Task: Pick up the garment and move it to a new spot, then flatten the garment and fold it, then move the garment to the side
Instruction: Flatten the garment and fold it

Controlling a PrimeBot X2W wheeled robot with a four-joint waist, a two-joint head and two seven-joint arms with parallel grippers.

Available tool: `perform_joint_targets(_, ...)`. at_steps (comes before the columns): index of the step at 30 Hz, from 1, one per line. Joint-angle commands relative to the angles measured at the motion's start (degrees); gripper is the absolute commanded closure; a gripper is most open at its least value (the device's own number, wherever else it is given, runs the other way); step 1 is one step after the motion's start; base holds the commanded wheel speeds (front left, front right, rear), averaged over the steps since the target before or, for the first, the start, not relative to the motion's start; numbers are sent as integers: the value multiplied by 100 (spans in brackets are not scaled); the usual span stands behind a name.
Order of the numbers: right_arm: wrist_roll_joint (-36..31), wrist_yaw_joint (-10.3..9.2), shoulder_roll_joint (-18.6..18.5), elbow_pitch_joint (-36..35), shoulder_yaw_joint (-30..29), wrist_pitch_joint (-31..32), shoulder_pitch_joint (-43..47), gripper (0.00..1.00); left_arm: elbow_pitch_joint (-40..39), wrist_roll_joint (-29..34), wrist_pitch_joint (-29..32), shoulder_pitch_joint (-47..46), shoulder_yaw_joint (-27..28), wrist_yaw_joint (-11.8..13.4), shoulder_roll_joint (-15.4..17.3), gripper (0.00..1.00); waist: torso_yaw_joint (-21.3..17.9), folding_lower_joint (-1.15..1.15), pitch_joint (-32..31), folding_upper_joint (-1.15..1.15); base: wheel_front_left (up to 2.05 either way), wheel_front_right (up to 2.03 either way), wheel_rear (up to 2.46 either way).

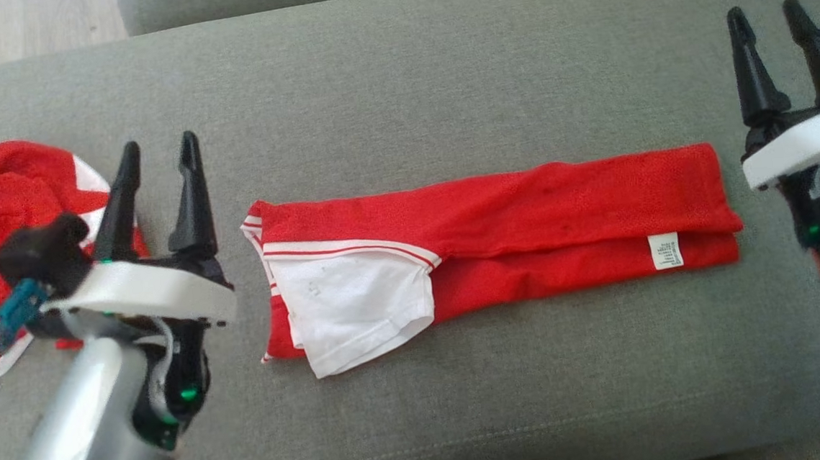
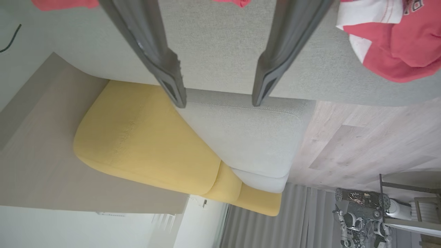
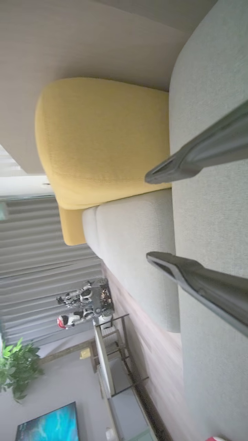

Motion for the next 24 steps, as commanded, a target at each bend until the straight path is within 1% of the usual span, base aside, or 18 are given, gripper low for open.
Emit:
perform_joint_targets(1,-243,37,86,-224,-251,-60,244,0,-157,112,-62,-122,357,-57,45,0,20,0,-1,0,0,0,0)
perform_joint_targets(4,-1044,37,691,-643,-1322,-61,804,0,-215,558,-68,89,720,-324,-361,0,63,0,23,0,0,0,0)
perform_joint_targets(6,-1565,37,1043,-991,-1799,-61,1154,0,-187,752,-69,296,1070,-464,-730,0,83,0,30,0,0,0,0)
perform_joint_targets(9,-2191,37,1490,-1437,-2301,-61,1606,0,-132,1280,-69,568,1477,-761,-1146,0,101,0,21,0,0,0,0)
perform_joint_targets(12,-2554,37,1837,-1671,-2540,-61,1937,0,-81,1875,-70,818,1745,-1082,-1501,0,114,0,10,0,0,0,0)
perform_joint_targets(15,-2868,37,2006,-1802,-2626,-62,2143,0,42,2277,-70,1029,1926,-1384,-1730,0,97,0,-30,0,0,0,0)
perform_joint_targets(19,-3107,37,2126,-1879,-2710,-62,2259,0,78,2452,-70,1141,2163,-1640,-1889,0,80,0,-42,0,0,0,0)
perform_joint_targets(22,-3195,37,2165,-1879,-2733,-62,2299,0,85,2527,-70,1159,2220,-1777,-1919,0,74,0,-28,0,0,0,0)
perform_joint_targets(24,-3223,37,2179,-1817,-2778,-62,2305,0,77,2480,-70,1152,2207,-1802,-1923,0,72,0,-8,0,0,0,0)
